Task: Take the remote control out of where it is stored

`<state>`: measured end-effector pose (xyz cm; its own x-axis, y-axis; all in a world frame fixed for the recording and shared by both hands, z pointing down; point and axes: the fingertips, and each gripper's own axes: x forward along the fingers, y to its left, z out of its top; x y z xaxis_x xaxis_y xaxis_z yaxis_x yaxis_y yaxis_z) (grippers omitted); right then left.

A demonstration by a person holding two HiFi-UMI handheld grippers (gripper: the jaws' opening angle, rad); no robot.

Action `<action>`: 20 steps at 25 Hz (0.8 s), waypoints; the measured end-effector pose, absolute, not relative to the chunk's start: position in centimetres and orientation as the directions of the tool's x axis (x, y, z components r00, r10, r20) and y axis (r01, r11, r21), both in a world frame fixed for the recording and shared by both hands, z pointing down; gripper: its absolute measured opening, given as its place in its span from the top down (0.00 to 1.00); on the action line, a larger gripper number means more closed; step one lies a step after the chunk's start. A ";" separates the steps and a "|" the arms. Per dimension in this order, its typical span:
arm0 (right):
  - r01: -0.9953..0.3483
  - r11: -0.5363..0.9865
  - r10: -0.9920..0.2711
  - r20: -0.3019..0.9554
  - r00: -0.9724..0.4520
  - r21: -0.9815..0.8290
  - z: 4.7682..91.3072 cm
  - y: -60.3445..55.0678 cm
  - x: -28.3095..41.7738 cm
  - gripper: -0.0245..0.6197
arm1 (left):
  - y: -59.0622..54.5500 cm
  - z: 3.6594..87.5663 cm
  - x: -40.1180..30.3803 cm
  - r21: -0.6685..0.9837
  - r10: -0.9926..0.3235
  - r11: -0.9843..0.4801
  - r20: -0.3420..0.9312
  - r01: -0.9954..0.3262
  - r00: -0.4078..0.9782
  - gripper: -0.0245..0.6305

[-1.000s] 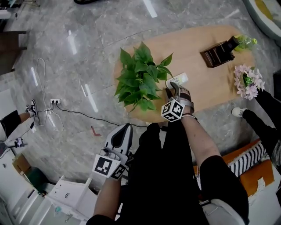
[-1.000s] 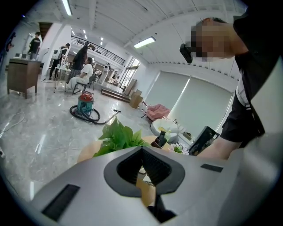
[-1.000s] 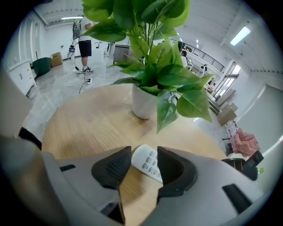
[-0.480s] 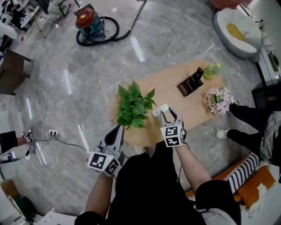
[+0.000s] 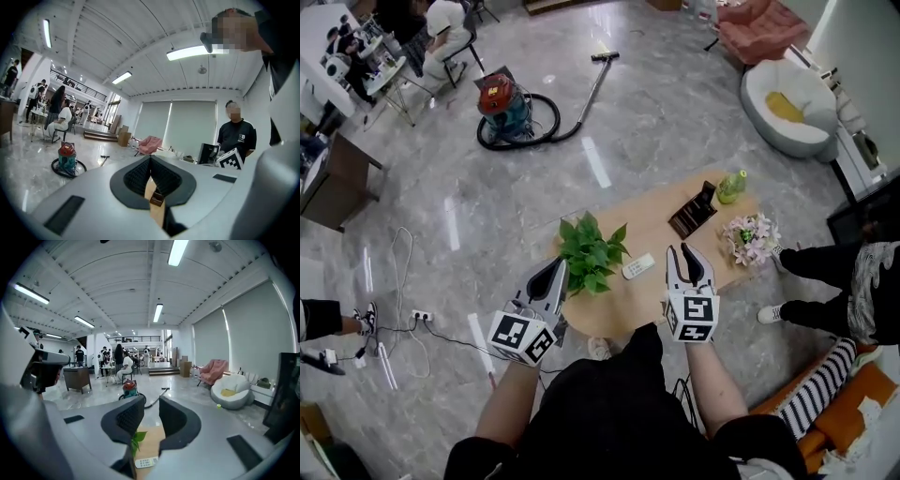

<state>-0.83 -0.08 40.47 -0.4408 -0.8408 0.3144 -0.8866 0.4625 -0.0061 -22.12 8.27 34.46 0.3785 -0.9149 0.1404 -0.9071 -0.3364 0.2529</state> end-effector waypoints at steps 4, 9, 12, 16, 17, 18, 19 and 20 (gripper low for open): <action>-0.884 0.468 -0.851 0.273 -0.449 0.004 38.0 1.6 -0.8 0.80 | 8.9 33.8 -21.8 0.239 -0.911 -0.347 0.142 -0.907 0.387 0.95; -0.874 0.482 -0.853 0.259 -0.453 0.057 37.2 2.8 -0.7 0.80 | 8.8 34.2 -21.1 0.270 -0.911 -0.346 0.132 -0.899 0.390 0.95; -0.879 0.474 -0.857 0.264 -0.443 0.061 37.4 3.0 0.5 0.80 | 8.4 34.3 -20.1 0.270 -0.908 -0.355 0.126 -0.895 0.399 0.95; -0.897 0.440 -0.867 0.285 -0.409 0.050 38.2 2.3 2.7 0.80 | 7.2 34.4 -18.0 0.275 -0.893 -0.388 0.124 -0.880 0.432 0.95; -0.900 0.433 -0.868 0.290 -0.402 0.048 38.4 2.1 3.1 0.80 | 6.9 34.5 -17.5 0.278 -0.889 -0.395 0.125 -0.876 0.440 0.95; -0.902 0.428 -0.869 0.295 -0.397 0.048 38.6 2.0 3.5 0.80 | 6.6 34.6 -17.1 0.280 -0.885 -0.401 0.127 -0.873 0.447 0.95; -0.904 0.425 -0.869 0.299 -0.393 0.048 38.7 1.8 3.9 0.80 | 6.2 34.7 -16.7 0.281 -0.882 -0.405 0.129 -0.870 0.453 0.95; -0.905 0.423 -0.869 0.303 -0.391 0.048 38.8 1.6 4.2 0.80 | 5.8 34.7 -16.3 0.283 -0.880 -0.410 0.130 -0.867 0.458 0.95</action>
